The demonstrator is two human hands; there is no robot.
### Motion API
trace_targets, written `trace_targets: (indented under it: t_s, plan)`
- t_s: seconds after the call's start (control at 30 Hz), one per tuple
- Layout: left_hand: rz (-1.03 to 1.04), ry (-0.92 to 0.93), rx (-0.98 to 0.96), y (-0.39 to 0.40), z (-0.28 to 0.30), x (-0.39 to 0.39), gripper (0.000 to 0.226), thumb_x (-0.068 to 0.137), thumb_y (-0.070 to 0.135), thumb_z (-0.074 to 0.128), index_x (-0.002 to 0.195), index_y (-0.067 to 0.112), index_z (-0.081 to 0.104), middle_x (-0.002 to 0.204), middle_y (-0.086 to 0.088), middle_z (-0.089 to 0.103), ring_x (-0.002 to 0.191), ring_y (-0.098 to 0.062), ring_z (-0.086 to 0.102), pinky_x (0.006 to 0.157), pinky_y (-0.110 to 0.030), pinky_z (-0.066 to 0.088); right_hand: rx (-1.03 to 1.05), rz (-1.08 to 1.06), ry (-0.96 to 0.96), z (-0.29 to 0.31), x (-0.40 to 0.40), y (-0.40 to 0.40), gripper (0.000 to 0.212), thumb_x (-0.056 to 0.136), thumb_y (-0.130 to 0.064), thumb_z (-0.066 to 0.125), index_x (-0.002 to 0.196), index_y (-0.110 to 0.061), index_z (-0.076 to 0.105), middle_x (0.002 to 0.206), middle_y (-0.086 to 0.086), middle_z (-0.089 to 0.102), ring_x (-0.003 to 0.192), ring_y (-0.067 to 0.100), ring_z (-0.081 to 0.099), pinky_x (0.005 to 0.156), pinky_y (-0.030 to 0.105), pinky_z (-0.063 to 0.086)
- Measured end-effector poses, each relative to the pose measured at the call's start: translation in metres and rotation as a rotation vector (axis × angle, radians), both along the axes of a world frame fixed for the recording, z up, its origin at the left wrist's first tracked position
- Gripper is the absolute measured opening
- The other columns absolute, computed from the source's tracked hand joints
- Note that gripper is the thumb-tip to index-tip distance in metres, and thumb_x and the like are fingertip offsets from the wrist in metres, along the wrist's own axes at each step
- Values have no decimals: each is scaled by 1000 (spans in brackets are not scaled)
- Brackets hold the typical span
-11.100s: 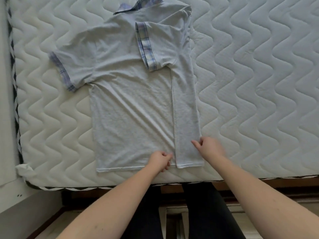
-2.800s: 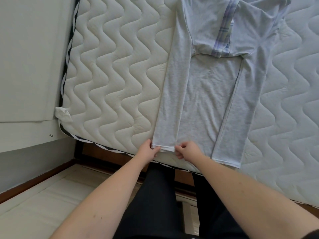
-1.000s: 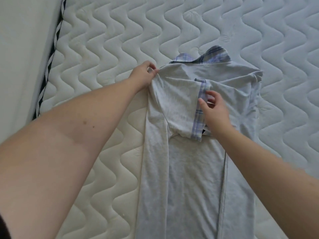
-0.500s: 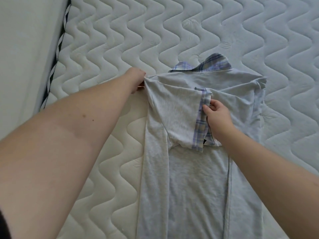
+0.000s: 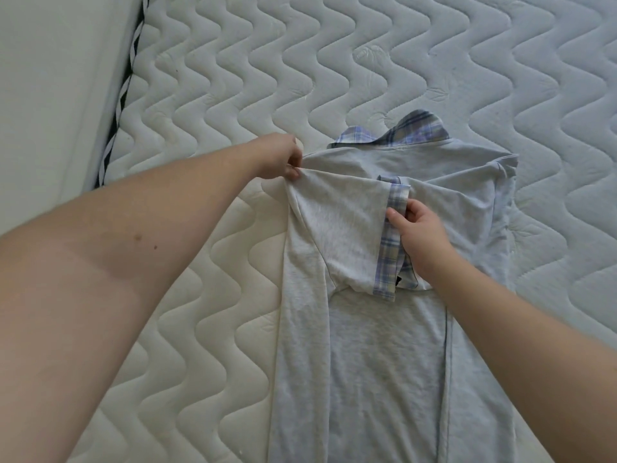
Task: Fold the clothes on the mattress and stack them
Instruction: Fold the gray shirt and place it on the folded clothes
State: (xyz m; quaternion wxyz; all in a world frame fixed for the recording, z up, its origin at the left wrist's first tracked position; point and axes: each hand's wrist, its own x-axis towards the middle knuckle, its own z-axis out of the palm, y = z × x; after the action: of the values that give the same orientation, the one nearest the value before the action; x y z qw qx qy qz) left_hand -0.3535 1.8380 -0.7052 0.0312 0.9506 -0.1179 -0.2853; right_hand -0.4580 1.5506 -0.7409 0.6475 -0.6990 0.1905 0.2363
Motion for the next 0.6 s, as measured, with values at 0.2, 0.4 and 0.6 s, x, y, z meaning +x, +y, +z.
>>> trace_targets:
  t_s: [0.2, 0.4, 0.6]
  plan:
    - [103, 51, -198, 24, 23, 2, 10, 82, 23, 77, 84, 19, 68, 79, 8, 70, 76, -8, 64, 65, -19, 46, -18, 16, -10, 1, -2, -3, 10, 90, -28, 69, 95, -20, 70, 96, 2, 75, 94, 22, 71, 85, 51, 57]
    - [301, 114, -190, 23, 19, -1, 36, 92, 49, 59, 78, 16, 62, 66, 4, 72, 63, -7, 67, 70, -25, 52, -86, 67, -12, -3, -4, 1, 7, 91, -26, 68, 93, -20, 68, 88, -3, 76, 86, 18, 72, 80, 50, 59]
    - [243, 7, 78, -5, 16, 3, 33, 89, 41, 68, 90, 8, 69, 79, -8, 74, 72, -20, 68, 69, -28, 50, -129, 25, -48, -7, -6, 2, 3, 95, -22, 62, 92, -22, 64, 91, -2, 74, 85, 16, 71, 82, 47, 59]
